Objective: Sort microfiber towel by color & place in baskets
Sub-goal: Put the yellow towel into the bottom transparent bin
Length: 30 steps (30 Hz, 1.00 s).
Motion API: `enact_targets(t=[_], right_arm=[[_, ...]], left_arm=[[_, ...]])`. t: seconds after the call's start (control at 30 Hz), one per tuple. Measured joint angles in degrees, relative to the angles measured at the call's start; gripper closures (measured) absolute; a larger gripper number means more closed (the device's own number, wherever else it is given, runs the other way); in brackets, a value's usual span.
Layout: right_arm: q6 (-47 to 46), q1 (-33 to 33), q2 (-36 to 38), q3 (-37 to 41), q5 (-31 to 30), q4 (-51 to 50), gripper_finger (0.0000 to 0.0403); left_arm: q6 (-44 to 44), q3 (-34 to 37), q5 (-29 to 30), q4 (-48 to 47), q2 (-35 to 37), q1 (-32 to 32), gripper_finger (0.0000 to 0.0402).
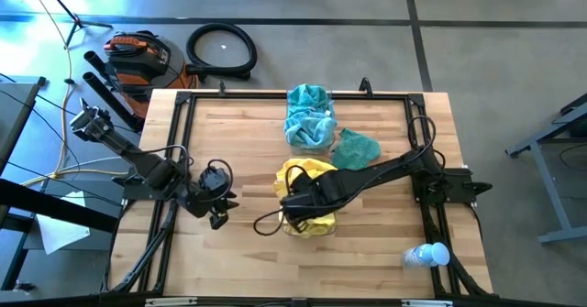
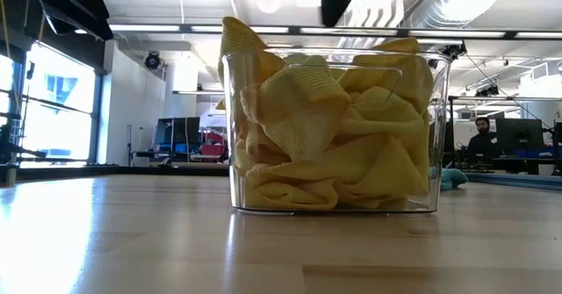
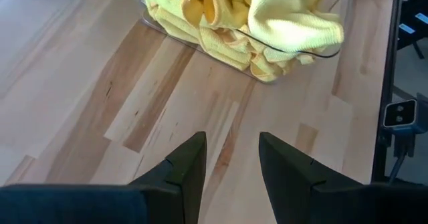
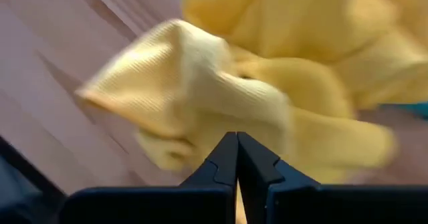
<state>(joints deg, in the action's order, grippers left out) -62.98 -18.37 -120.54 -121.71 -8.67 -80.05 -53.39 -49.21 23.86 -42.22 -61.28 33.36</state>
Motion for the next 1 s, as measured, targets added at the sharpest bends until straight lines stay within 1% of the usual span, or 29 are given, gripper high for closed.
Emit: enact_targets(t=[0.13, 0.2, 0.27, 0.3, 0.4, 0.47, 0.57, 0.77, 0.87, 1.0], right_arm=[[5.91, -0.02, 0.02, -1.85, -2.05, -11.18, 0.0403], [12.43, 0.15, 1.11, 1.10, -1.59, -8.16, 0.0403], [16.95, 0.81, 1.59, 3.96, -0.07, -6.44, 0.0403], [17.98, 1.12, 1.93, 5.59, -0.12, -7.05, 0.0403], [18.55, 1.80, 3.00, 10.70, -3.90, -10.54, 0.0403], [20.92, 2.18, 4.93, 14.04, -4.20, -9.32, 0.0403], [25.41, 2.27, 8.74, 20.62, -1.17, -4.26, 0.0403], [33.91, 3.00, 15.27, 36.88, 3.80, 16.01, 0.0403], [38.20, 3.43, 16.10, 41.31, 4.42, 21.67, 0.0403], [45.11, 3.69, 15.97, 44.00, 4.78, 25.48, 0.0403]], left_arm=[[0.00, 0.00, -0.23, -0.06, -0.02, -0.62, 0.0278], [0.02, 0.00, -0.25, -0.06, -0.02, -0.78, 0.0277], [0.07, 0.00, -0.14, -0.47, -0.03, -0.78, 0.0277], [0.06, 0.00, 0.12, -0.80, -0.08, -0.78, 0.0277], [0.04, 0.00, 0.48, -1.09, -0.06, -0.78, 0.0277], [0.04, 0.00, 0.55, -1.38, -0.06, -0.78, 0.0277], [-0.11, 0.00, 0.79, -1.22, -0.06, -0.78, 0.0277], [-5.97, 0.00, 2.88, -1.00, -0.06, -0.78, 0.0277], [-8.01, 0.00, 2.89, -0.78, -0.06, -0.78, 0.0277], [-9.55, 0.00, 2.89, -0.66, -0.06, -0.78, 0.0277]])
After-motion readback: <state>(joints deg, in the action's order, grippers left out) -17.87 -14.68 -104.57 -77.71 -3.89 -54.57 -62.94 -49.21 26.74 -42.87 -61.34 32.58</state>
